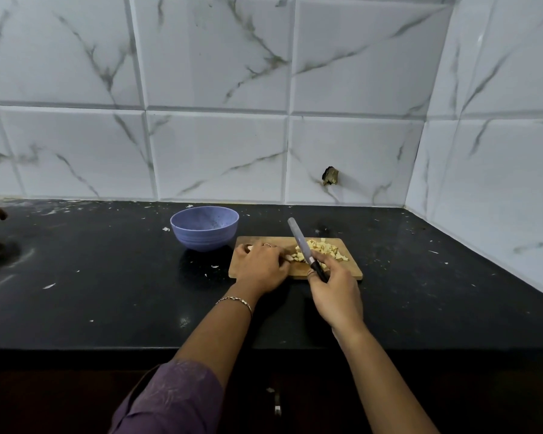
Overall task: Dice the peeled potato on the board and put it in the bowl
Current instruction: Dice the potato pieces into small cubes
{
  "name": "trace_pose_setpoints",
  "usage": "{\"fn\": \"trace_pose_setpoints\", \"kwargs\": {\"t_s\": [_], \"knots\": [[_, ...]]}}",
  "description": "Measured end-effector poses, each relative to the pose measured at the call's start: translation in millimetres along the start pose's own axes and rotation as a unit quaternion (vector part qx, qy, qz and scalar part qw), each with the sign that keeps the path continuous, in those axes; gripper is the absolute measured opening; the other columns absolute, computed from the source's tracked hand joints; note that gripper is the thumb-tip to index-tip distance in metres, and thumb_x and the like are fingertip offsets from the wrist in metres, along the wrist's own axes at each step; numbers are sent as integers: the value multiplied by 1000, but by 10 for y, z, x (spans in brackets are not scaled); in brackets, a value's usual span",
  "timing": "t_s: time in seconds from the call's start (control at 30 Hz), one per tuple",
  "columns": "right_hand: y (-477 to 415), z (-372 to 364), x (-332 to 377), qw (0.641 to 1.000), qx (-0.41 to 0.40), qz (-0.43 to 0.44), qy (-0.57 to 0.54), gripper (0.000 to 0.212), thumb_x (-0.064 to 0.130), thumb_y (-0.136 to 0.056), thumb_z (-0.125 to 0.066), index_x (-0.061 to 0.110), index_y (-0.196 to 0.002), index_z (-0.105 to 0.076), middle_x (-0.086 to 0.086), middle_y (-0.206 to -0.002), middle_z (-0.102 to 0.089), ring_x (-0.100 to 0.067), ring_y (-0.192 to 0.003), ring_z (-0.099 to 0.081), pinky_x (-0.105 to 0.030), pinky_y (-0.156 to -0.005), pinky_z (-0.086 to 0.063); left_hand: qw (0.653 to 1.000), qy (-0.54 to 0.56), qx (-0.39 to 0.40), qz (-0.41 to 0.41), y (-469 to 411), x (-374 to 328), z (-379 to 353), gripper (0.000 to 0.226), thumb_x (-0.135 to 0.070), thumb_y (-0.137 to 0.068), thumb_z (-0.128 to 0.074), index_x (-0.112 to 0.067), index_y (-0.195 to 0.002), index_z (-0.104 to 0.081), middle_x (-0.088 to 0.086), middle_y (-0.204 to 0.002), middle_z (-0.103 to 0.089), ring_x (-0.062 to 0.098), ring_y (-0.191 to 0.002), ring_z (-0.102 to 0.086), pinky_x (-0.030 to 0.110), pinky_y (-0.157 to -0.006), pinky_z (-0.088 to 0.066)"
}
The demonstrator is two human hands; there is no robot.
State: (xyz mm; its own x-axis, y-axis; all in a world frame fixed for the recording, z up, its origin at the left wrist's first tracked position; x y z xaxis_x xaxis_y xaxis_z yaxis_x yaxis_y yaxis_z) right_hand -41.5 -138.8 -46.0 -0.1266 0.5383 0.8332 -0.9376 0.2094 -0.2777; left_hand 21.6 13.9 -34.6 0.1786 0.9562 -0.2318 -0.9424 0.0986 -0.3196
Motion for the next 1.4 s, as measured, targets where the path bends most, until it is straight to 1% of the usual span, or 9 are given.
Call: {"fn": "trace_pose_setpoints", "kwargs": {"t_s": [0.17, 0.37, 0.47, 0.6, 0.67, 0.97, 1.1, 1.23, 1.4], "knots": [[-6, -36, -26, 1000, 5, 8, 17, 41, 26, -96, -59, 44, -132, -56, 9, -104, -66, -16, -91, -64, -26, -57, -40, 997, 2, -67, 24, 35, 74, 107, 27, -42, -91, -52, -34, -107, -71, -10, -111, -66, 15, -120, -47, 42, -94, -23], [2, -73, 54, 992, 26, 41, 120, 41, 27, -96, -59, 44, -133, -56, 16, -86, -60, -6, -70, -58, -22, -50, -37, 994, -6, -95, 49, 97, 120, 174, 20, -42, -90, -55, -30, -96, -70, -10, -103, -68, 16, -112, -51, 42, -91, -25], [17, -32, 138, 977, 28, 75, 200, 40, 28, -98, -57, 44, -135, -55, 17, -87, -59, -3, -69, -55, -20, -49, -35, 993, -14, -102, 52, 88, 102, 180, 20, -43, -91, -55, -29, -96, -69, -8, -101, -68, 16, -109, -54, 43, -93, -26], [18, 21, 230, 955, 15, 119, 270, 40, 29, -99, -55, 44, -136, -55, 11, -101, -66, -8, -83, -61, -23, -59, -41, 994, -17, -98, 53, 58, 95, 142, 23, -41, -93, -52, -29, -101, -70, -8, -103, -67, 17, -108, -55, 45, -99, -23], [-9, 21, 234, 951, 16, 128, 281, 41, 29, -99, -55, 45, -137, -53, 10, -102, -66, -9, -87, -62, -24, -63, -45, 994, -18, -93, 55, 40, 99, 126, 23, -41, -93, -52, -29, -101, -70, -7, -104, -67, 17, -109, -55, 45, -99, -24], [-102, 40, 245, 939, -17, 151, 308, 42, 26, -100, -51, 44, -138, -52, 11, -95, -65, -11, -87, -58, -24, -65, -42, 993, -24, -93, 71, 2, 83, 127, 23, -41, -93, -52, -27, -96, -70, -4, -105, -68, 19, -109, -55, 45, -96, -23], [-2, 62, 260, 954, -20, 155, 255, 43, 28, -100, -53, 42, -140, -50, 12, -86, -51, -6, -79, -46, -25, -69, -45, 994, -23, -87, 68, 11, 72, 124, 22, -41, -95, -52, -26, -97, -69, -3, -105, -67, 19, -109, -55, 47, -102, -22], [81, 71, 277, 953, -16, 167, 252, 44, 28, -100, -53, 42, -142, -49, 13, -84, -45, -6, -76, -46, -28, -72, -50, 994, -16, -93, 60, 29, 57, 128, 20, -39, -95, -53, -27, -96, -69, -3, -104, -67, 20, -110, -54, 45, -99, -22], [103, 33, 330, 944, -15, 185, 272, 42, 29, -100, -52, 41, -141, -50, 13, -86, -55, -5, -76, -52, -21, -66, -43, 994, -7, -91, 63, 31, 70, 104, 23, -41, -92, -53, -27, -96, -70, -2, -107, -66, 20, -114, -51, 44, -95, -25]]}}
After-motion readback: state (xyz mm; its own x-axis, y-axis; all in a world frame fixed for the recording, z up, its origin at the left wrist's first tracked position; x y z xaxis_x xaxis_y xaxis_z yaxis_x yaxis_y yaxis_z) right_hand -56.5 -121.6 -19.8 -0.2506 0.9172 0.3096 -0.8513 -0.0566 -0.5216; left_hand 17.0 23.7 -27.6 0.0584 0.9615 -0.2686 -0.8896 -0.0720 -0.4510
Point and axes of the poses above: each hand's wrist, its own y-axis away from the middle knuckle, its own z-axis out of the back of the hand, x = y × z, the point moved 9 cm from there along -y, towards the middle knuckle
